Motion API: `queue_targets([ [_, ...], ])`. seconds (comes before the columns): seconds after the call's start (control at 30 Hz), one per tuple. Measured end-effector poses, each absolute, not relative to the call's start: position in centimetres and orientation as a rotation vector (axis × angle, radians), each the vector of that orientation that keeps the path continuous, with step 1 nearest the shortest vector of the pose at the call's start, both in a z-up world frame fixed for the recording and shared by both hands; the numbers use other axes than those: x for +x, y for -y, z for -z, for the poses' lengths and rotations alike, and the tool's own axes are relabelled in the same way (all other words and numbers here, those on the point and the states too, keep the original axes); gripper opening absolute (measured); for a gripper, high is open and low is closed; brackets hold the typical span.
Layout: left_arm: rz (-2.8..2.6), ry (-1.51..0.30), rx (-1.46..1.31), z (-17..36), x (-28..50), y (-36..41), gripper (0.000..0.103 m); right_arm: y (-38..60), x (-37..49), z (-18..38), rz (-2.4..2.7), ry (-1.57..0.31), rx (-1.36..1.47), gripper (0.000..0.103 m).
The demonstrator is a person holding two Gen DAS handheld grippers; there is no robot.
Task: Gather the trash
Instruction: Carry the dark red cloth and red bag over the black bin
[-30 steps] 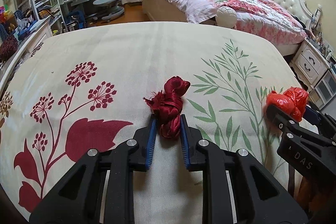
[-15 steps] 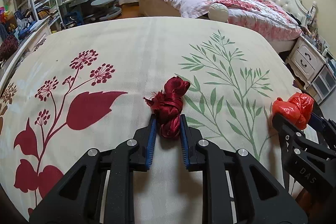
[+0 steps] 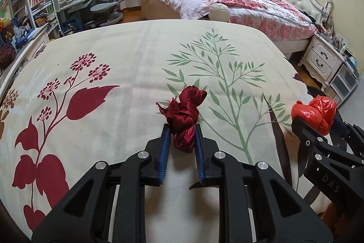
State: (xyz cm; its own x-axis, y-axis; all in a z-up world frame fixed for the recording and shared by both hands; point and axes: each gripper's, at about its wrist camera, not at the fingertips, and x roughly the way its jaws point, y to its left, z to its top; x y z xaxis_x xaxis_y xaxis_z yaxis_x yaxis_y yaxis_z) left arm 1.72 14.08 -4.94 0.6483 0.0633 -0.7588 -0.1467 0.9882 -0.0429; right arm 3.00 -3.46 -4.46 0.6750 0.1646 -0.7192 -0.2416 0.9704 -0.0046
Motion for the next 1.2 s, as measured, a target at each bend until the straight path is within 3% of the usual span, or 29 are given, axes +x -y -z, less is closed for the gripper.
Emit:
queue_targets([
  [1.2,0.181,-0.801,0.054,3.5,3.7,3.1,0.02,19.1,2.3,3.4,0.108,-0.733,0.01,0.067],
])
